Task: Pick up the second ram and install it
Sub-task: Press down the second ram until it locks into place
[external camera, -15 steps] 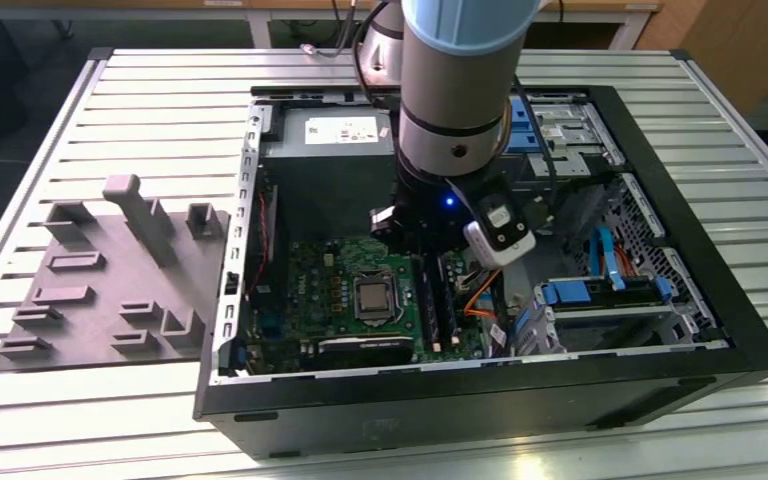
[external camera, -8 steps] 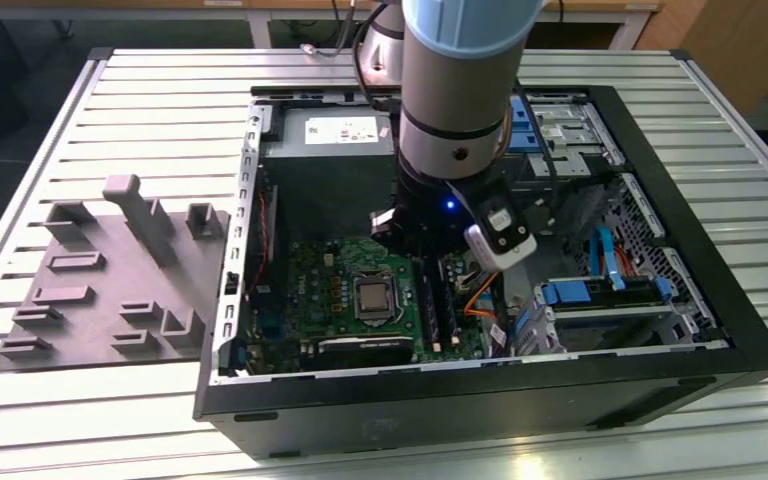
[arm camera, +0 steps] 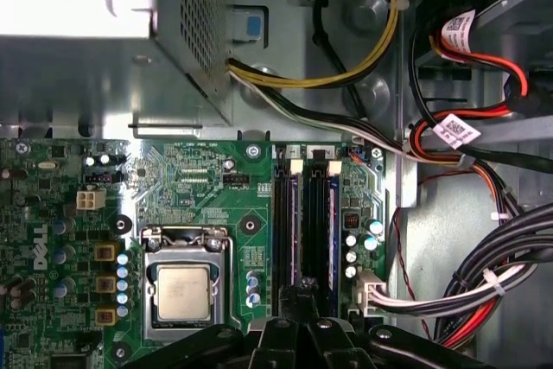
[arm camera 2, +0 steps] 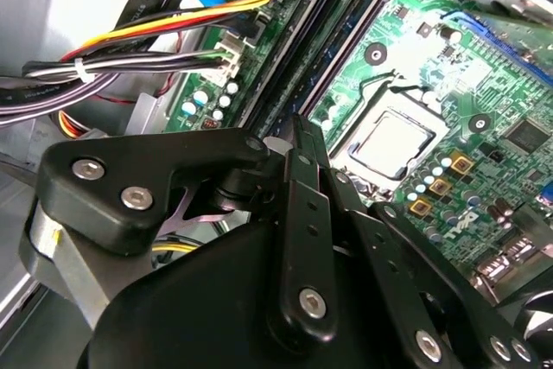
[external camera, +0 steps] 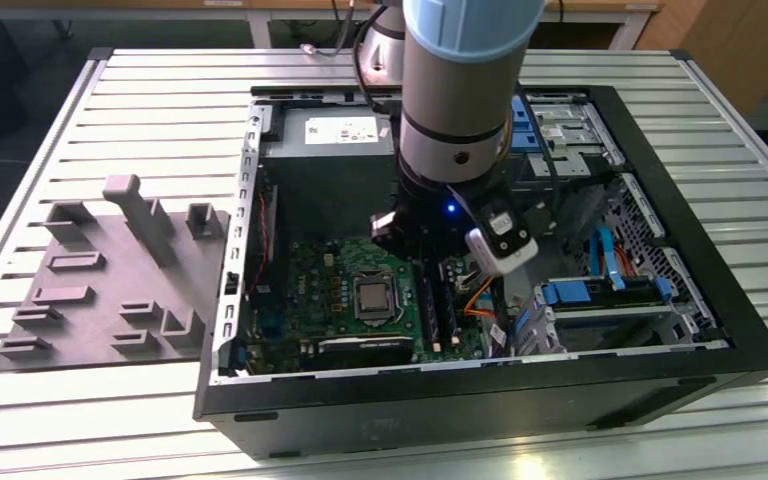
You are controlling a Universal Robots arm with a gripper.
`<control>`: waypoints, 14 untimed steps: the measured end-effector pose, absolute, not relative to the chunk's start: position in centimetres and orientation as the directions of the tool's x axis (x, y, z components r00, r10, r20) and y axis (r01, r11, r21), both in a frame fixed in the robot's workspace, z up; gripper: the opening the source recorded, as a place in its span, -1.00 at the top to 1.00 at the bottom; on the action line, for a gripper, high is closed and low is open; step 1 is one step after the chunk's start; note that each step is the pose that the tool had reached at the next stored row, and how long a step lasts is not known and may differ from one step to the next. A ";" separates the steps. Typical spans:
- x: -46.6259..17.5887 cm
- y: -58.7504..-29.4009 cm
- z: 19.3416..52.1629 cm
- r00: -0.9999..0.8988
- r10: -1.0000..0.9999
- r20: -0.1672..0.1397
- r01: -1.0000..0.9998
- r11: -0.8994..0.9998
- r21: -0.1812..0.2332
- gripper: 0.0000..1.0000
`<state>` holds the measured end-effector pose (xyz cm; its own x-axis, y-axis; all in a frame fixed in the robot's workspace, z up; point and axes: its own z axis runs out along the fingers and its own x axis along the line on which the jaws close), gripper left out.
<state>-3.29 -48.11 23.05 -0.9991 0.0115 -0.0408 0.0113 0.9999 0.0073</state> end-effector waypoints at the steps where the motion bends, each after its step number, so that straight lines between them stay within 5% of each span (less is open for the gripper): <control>1: -3.3 -48.2 23.1 -0.999 0.012 -0.041 0.011 1.000 0.007 0.79; 14: -3.3 -49.0 23.1 -0.999 0.012 -0.041 0.011 1.000 0.007 0.79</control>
<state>-3.29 -49.01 23.06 -0.9991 0.0116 -0.0407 0.0114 0.9999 0.0070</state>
